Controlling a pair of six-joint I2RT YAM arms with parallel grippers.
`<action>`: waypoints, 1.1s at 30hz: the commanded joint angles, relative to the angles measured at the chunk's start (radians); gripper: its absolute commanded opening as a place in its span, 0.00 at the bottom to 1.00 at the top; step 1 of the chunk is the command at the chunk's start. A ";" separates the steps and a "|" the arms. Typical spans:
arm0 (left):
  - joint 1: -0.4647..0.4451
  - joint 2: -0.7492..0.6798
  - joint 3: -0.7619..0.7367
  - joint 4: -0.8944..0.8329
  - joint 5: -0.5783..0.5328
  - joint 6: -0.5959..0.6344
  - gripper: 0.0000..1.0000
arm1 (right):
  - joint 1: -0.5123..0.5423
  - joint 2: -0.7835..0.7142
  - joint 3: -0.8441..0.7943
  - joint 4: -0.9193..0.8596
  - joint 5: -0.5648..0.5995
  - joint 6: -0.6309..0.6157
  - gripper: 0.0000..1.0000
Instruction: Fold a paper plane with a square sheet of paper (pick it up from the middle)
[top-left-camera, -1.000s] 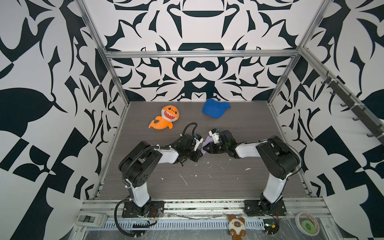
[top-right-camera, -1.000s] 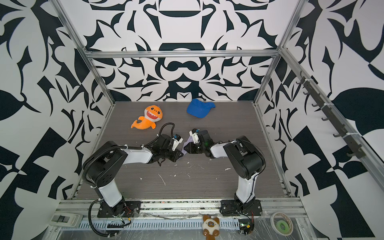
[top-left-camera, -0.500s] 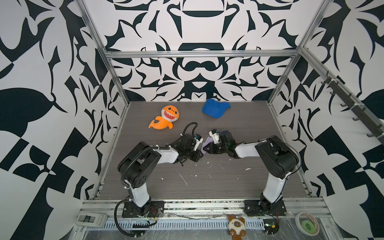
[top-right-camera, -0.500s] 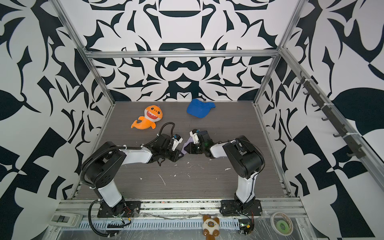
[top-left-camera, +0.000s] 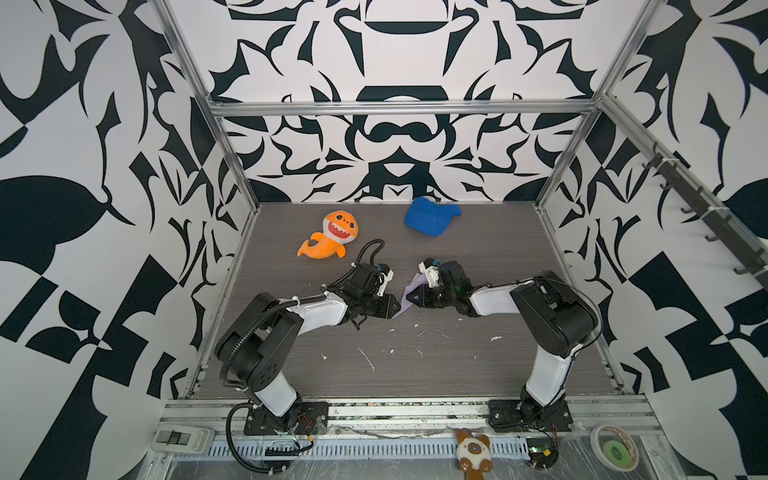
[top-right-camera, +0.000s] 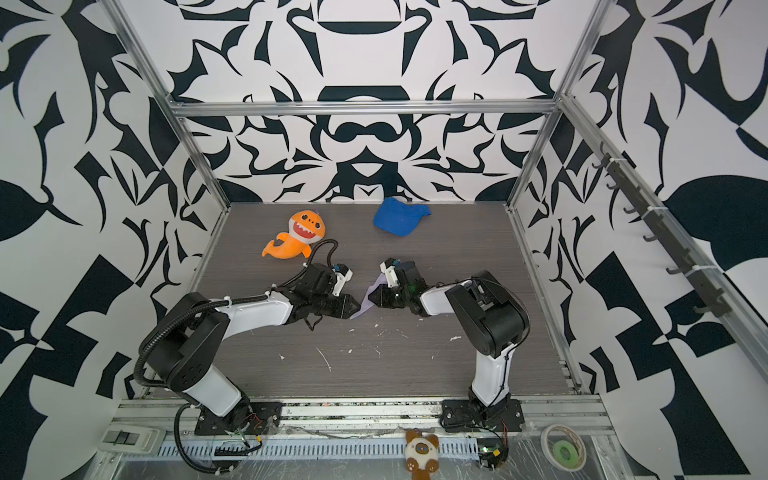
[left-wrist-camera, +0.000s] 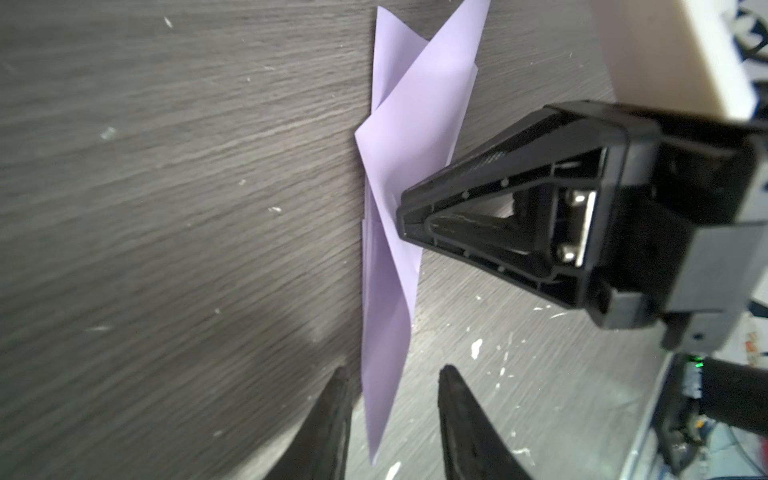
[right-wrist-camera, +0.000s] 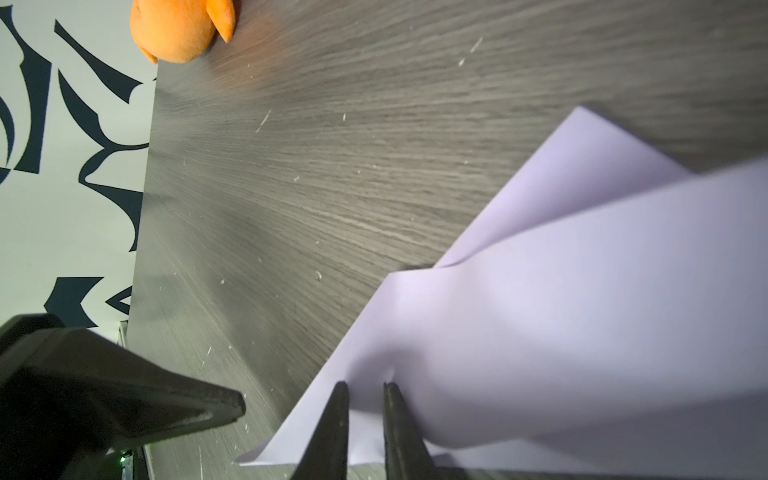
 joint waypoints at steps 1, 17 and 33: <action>-0.001 0.050 0.037 0.030 0.045 -0.050 0.32 | -0.003 0.014 0.001 -0.041 0.027 0.011 0.21; -0.001 0.096 0.026 -0.022 0.030 -0.044 0.09 | -0.003 0.031 0.008 -0.049 0.026 0.014 0.19; -0.001 0.097 0.037 -0.075 -0.014 -0.021 0.14 | -0.003 0.039 0.012 -0.058 0.023 0.013 0.19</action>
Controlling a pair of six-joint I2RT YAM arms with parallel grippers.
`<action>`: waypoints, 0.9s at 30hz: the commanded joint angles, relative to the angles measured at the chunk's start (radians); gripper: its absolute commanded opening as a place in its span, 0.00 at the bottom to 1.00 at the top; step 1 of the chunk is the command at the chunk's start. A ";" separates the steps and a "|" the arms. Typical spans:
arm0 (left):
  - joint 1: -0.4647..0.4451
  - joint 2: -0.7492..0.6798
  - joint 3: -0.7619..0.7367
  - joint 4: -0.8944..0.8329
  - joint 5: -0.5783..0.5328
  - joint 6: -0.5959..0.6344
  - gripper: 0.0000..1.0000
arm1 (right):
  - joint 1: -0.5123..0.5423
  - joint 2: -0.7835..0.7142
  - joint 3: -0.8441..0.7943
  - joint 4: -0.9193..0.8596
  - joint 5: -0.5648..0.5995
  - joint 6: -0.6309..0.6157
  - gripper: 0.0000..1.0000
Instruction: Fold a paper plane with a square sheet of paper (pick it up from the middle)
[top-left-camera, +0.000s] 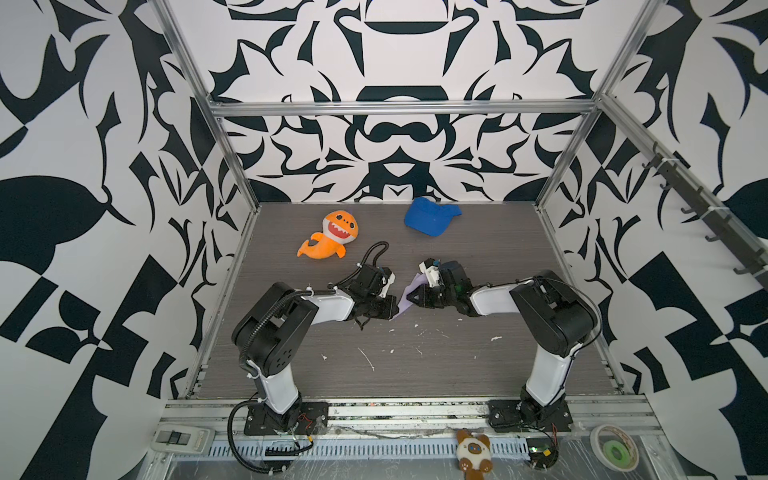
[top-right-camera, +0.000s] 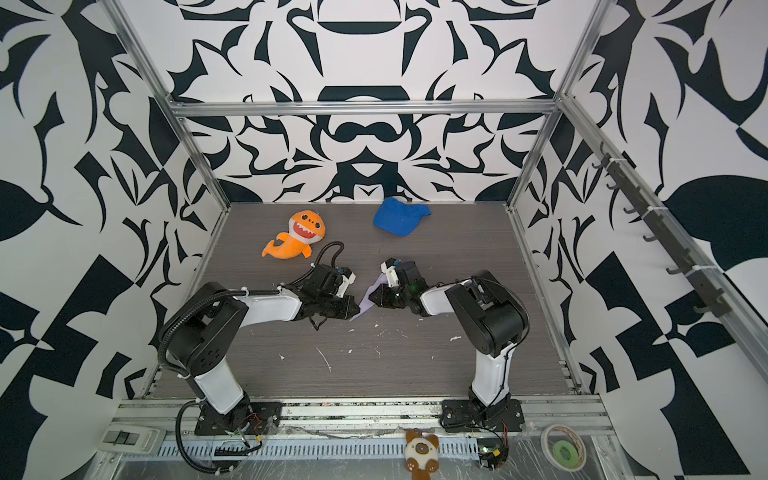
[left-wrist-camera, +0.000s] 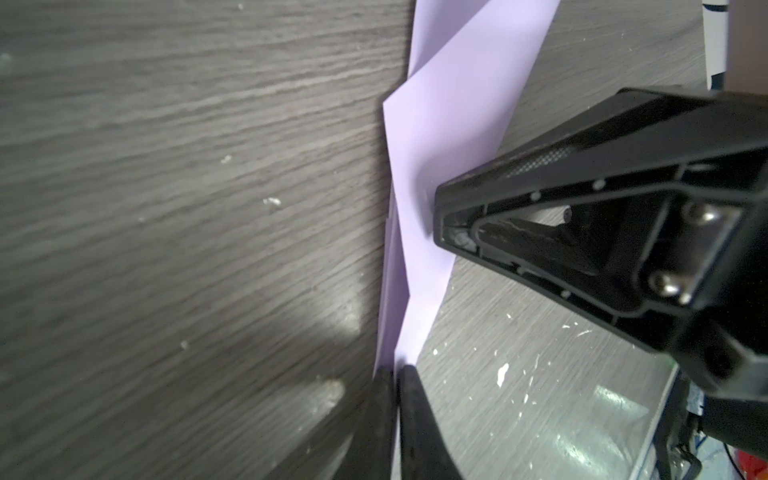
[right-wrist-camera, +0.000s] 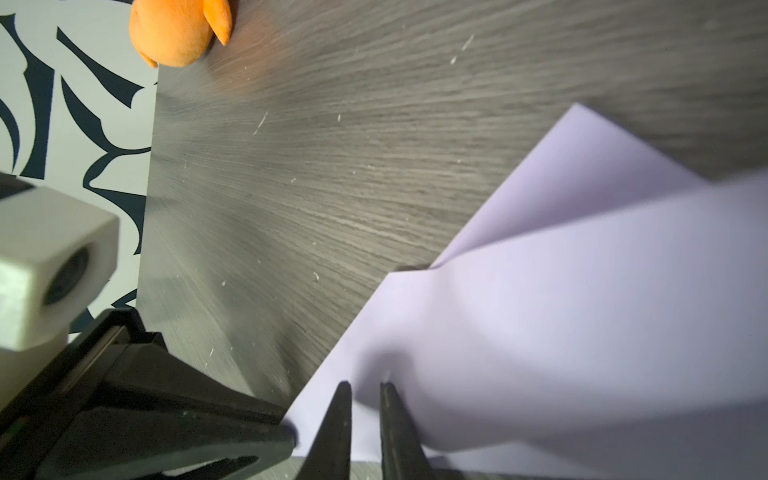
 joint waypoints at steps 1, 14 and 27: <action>0.000 -0.016 0.003 -0.077 -0.020 0.016 0.17 | -0.003 0.033 0.012 -0.060 0.031 0.000 0.19; 0.000 -0.046 -0.009 -0.116 -0.023 0.048 0.21 | -0.002 0.044 0.015 -0.067 0.030 0.000 0.18; 0.000 -0.036 0.003 -0.202 -0.083 0.098 0.17 | -0.004 0.050 0.020 -0.073 0.028 -0.001 0.18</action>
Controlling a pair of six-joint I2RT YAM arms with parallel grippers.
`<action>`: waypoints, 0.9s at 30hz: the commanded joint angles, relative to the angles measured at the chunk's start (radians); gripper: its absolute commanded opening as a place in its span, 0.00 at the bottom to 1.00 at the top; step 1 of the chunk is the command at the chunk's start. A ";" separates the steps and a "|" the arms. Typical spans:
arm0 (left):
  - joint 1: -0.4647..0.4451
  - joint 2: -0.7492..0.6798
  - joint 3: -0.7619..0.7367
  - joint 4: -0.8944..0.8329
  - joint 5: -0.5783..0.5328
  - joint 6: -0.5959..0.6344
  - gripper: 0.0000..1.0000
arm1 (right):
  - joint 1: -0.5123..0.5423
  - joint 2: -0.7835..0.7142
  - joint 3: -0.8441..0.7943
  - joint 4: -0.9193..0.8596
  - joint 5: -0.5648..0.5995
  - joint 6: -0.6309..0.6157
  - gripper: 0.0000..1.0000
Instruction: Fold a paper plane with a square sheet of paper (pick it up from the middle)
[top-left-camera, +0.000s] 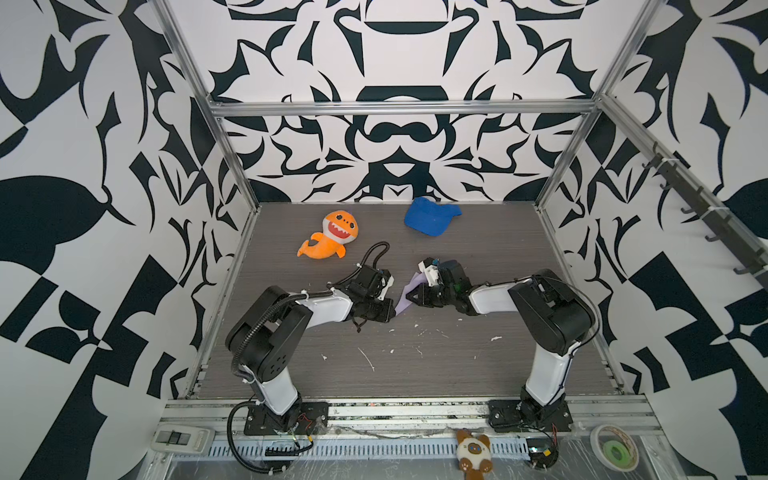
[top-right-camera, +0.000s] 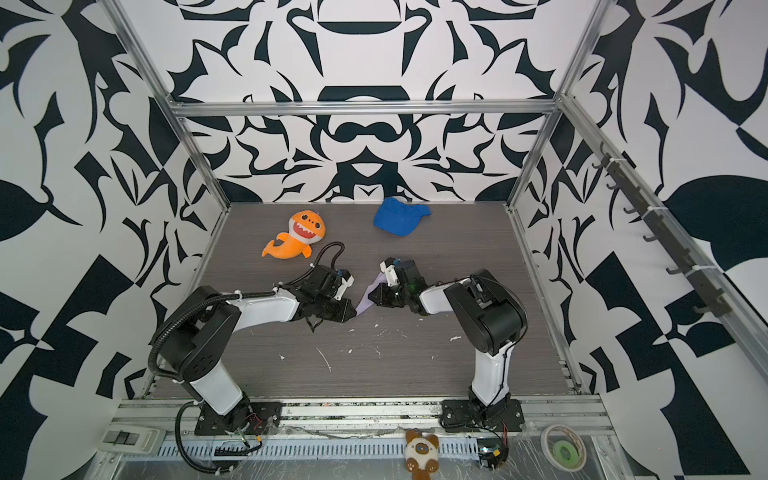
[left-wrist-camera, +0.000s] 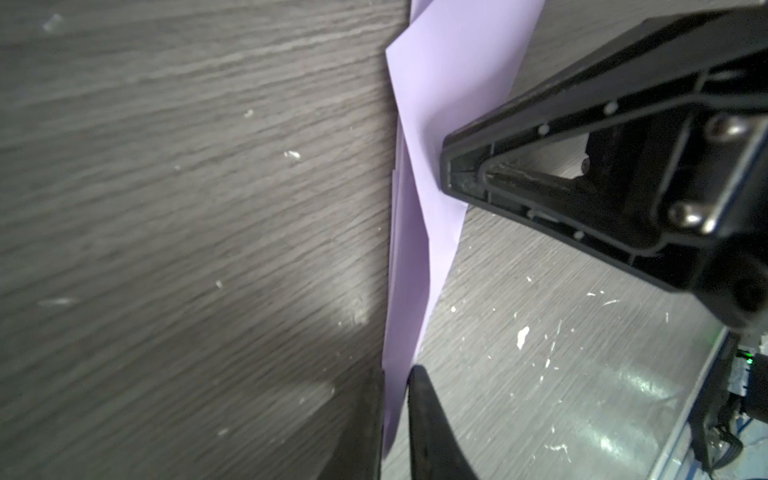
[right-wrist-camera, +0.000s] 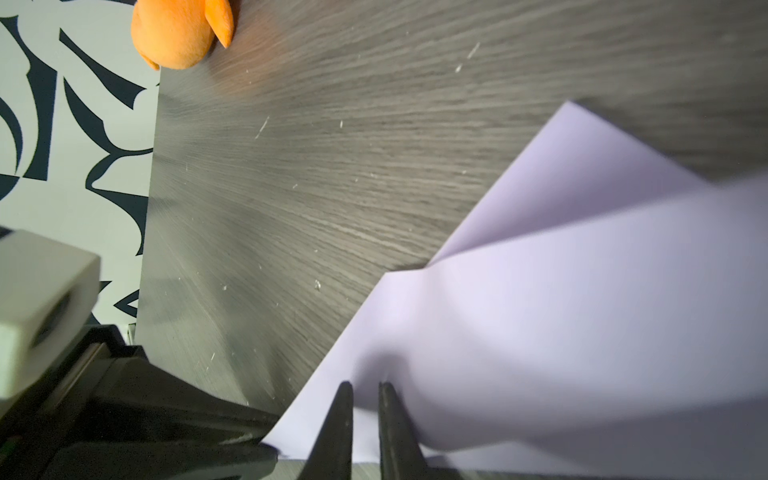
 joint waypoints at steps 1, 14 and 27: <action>0.002 0.001 0.003 -0.084 -0.025 0.019 0.18 | -0.003 0.036 0.004 -0.074 0.036 -0.001 0.18; 0.002 -0.024 0.041 -0.009 0.022 -0.050 0.17 | -0.003 0.038 0.006 -0.075 0.033 -0.002 0.17; 0.002 0.028 0.038 -0.056 0.002 -0.023 0.06 | -0.003 0.042 0.009 -0.077 0.032 -0.001 0.17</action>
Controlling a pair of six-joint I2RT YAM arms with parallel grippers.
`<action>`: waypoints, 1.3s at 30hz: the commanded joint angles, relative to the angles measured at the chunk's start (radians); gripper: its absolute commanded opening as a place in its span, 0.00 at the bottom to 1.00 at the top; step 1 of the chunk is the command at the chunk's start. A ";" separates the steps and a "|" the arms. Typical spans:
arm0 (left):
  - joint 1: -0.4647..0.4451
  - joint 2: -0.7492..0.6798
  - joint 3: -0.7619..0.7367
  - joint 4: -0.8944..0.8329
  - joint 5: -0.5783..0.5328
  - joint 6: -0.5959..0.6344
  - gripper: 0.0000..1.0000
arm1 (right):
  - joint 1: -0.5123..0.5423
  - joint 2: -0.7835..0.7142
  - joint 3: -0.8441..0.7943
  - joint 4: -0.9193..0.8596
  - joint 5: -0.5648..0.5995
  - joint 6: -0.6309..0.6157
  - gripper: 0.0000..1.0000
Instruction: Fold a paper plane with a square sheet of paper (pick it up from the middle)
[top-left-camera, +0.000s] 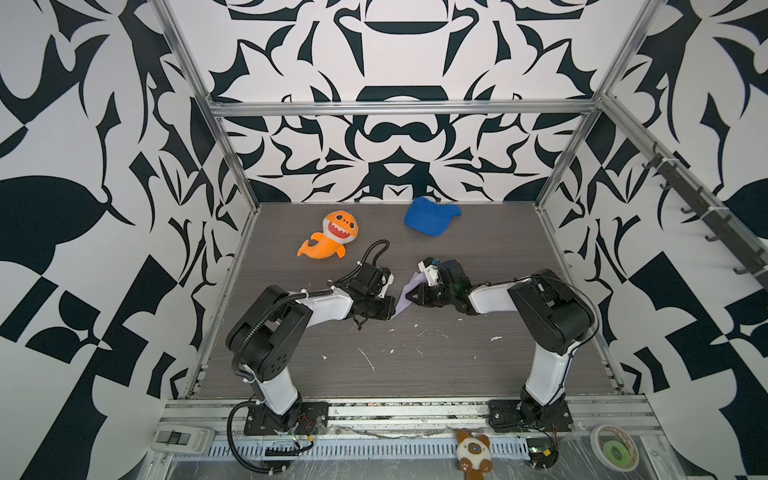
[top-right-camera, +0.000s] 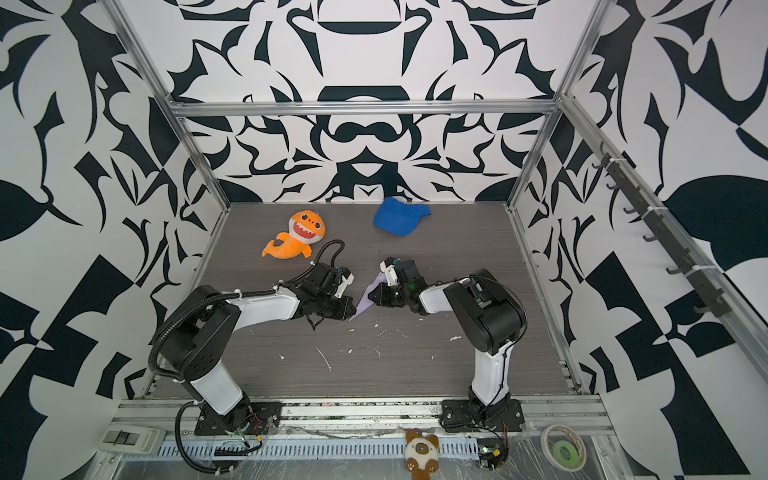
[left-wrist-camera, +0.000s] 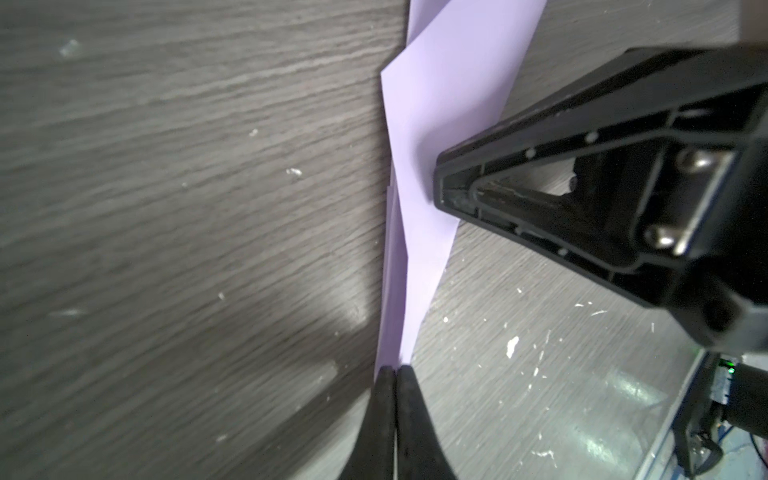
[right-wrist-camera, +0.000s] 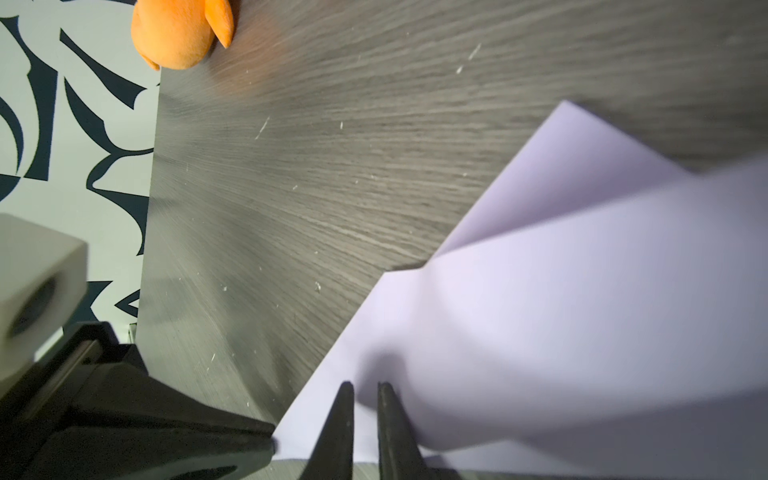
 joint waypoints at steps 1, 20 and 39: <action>0.002 0.024 0.015 -0.050 -0.015 0.011 0.06 | -0.003 0.039 0.003 -0.076 0.036 -0.002 0.17; 0.002 -0.132 0.014 0.035 -0.031 -0.149 0.27 | -0.003 0.039 0.003 -0.077 0.039 0.003 0.17; -0.018 0.073 0.050 0.048 0.030 -0.310 0.11 | -0.003 0.047 0.001 -0.079 0.038 0.006 0.16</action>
